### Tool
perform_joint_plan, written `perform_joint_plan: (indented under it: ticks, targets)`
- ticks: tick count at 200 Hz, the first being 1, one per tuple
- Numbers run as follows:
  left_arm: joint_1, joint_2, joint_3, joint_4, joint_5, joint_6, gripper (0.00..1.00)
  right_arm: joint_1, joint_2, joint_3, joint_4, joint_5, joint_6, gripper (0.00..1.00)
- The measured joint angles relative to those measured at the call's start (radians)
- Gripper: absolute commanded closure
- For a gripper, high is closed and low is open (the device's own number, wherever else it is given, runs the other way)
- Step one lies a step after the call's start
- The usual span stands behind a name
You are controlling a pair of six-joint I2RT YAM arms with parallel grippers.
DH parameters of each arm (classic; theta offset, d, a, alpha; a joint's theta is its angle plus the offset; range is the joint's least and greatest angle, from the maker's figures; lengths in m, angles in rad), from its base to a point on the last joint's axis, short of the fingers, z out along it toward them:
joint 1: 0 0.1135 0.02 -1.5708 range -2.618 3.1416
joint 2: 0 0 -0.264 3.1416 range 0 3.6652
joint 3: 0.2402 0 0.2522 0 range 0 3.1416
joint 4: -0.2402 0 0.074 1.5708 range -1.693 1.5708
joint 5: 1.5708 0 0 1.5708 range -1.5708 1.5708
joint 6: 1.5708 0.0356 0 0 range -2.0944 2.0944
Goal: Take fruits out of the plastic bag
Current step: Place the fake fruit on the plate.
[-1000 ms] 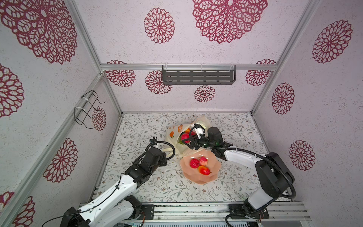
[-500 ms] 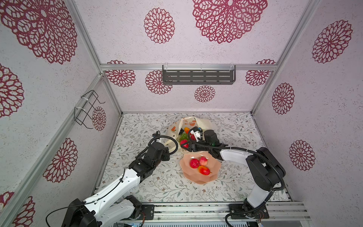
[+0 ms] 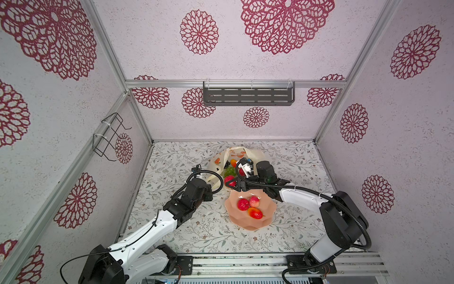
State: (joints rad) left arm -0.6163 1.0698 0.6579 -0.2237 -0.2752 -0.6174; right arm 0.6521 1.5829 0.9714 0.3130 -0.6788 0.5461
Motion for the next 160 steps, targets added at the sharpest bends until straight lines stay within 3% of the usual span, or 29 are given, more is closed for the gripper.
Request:
perform_joint_plan:
  ticks: [67,118,160]
  targets:
    - [0.002,-0.063,-0.055,-0.029,-0.011,-0.024,1.00,0.009,-0.203,-0.017,-0.150,0.030,-0.199,0.44]
    - [0.005,-0.086,-0.062,-0.055,-0.017,-0.024,1.00,0.013,-0.415,-0.147,-0.352,0.131,-0.356,0.44]
    - [0.005,-0.086,-0.066,-0.087,0.002,-0.034,1.00,0.027,-0.495,-0.248,-0.508,0.213,-0.399,0.43]
